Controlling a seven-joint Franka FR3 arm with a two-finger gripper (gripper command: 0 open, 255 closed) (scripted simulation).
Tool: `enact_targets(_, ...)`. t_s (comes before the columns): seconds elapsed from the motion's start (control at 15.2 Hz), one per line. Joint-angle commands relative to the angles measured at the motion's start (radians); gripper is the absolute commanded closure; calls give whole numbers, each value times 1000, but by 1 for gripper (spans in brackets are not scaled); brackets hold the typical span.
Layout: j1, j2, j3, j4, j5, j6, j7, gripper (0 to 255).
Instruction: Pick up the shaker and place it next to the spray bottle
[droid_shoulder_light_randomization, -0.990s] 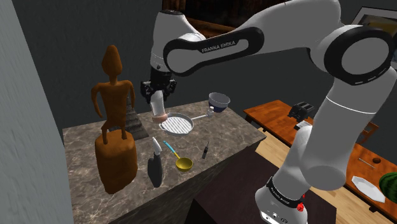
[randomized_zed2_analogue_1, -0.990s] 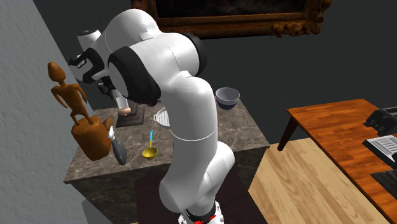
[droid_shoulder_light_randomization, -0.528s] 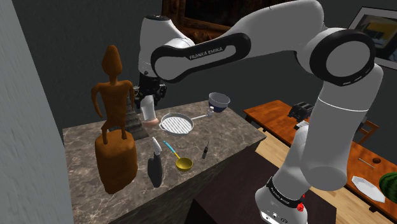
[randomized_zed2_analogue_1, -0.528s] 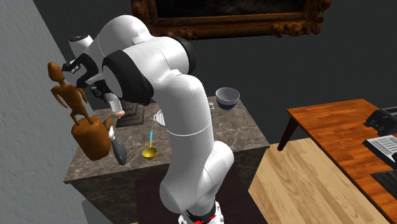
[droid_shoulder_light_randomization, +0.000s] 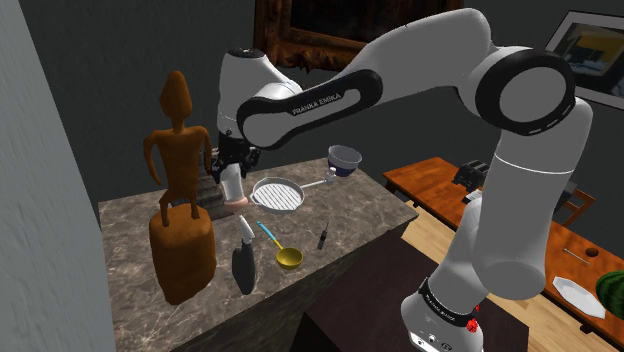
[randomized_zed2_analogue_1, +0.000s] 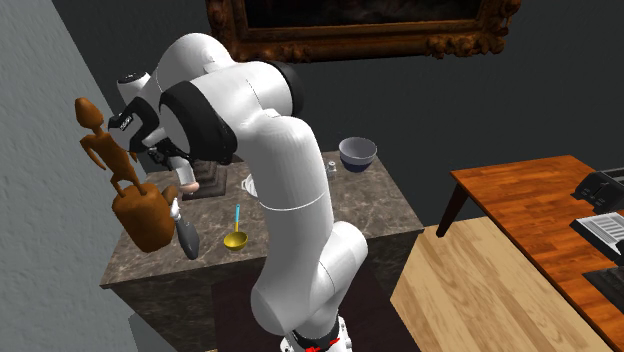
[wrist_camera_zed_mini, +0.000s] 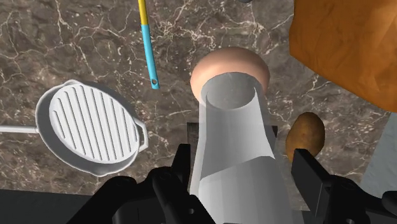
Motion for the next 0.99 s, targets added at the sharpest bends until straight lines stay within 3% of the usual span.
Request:
enact_targets(0.0, 0, 10, -1, -13, -4, 24, 4, 255)
enact_targets(0.92, 7, 113, -15, -68, -40, 179, 43, 255)
